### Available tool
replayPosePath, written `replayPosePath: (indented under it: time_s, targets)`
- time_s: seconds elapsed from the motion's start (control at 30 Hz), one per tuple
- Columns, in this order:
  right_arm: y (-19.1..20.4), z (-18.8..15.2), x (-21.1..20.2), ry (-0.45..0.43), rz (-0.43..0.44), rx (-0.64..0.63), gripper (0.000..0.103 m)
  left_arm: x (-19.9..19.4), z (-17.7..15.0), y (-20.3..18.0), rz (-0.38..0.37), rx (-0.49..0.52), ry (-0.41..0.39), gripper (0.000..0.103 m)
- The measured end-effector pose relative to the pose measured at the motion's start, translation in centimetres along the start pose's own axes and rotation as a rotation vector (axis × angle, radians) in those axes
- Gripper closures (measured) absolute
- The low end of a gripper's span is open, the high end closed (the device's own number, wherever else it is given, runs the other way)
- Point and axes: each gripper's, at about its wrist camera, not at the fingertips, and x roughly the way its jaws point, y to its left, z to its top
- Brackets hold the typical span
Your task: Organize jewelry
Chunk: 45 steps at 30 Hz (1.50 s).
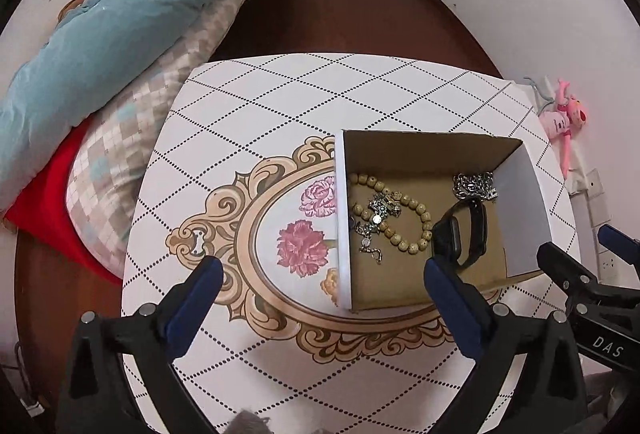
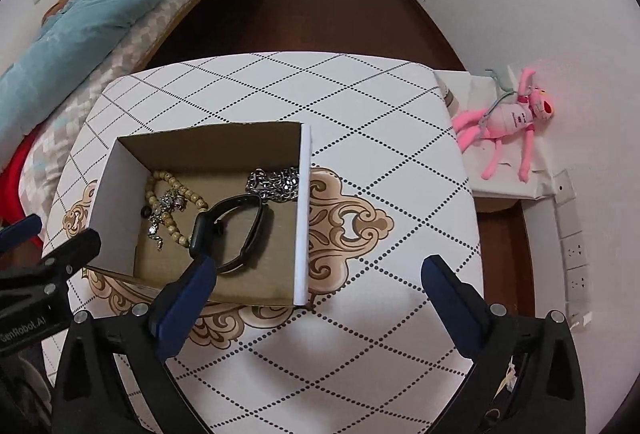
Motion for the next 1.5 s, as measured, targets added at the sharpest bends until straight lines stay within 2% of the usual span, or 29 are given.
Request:
replayPosePath:
  time_s: [0.13, 0.23, 0.43, 0.83, 1.07, 1.27, 1.5]
  targets:
    - [-0.1, -0.2, -1.0, -0.012, -0.005, 0.010, 0.000, -1.1, -0.4, -0.1, -0.008, -0.005, -0.010, 0.000]
    - [-0.2, -0.7, -2.4, -0.034, -0.003, 0.020, 0.000, -2.7, -0.8, 0.1, 0.017, -0.011, -0.036, 0.001]
    - [-0.2, -1.9, -6.5, -0.094, -0.011, 0.021, 0.000, -7.5, -1.9, 0.2, 0.019, -0.009, -0.113, 0.000]
    - [-0.2, -5.1, -19.4, -0.263, 0.014, 0.049, 0.000, -18.2, -4.8, 0.3, 0.006, -0.011, -0.214, 0.001]
    - [-0.7, -7.2, -26.1, -0.345, -0.002, 0.065, 0.000, -23.5, -6.2, 0.7, -0.009, -0.019, -0.283, 0.000]
    - [-1.1, -8.6, -30.7, -0.392, -0.007, 0.064, 0.000, -26.5, -7.1, 0.4, -0.035, -0.015, -0.315, 0.001]
    - [-1.0, -9.8, -33.3, -0.409, -0.007, 0.068, 0.000, -27.8, -7.8, 0.2, -0.040, -0.009, -0.314, 0.000]
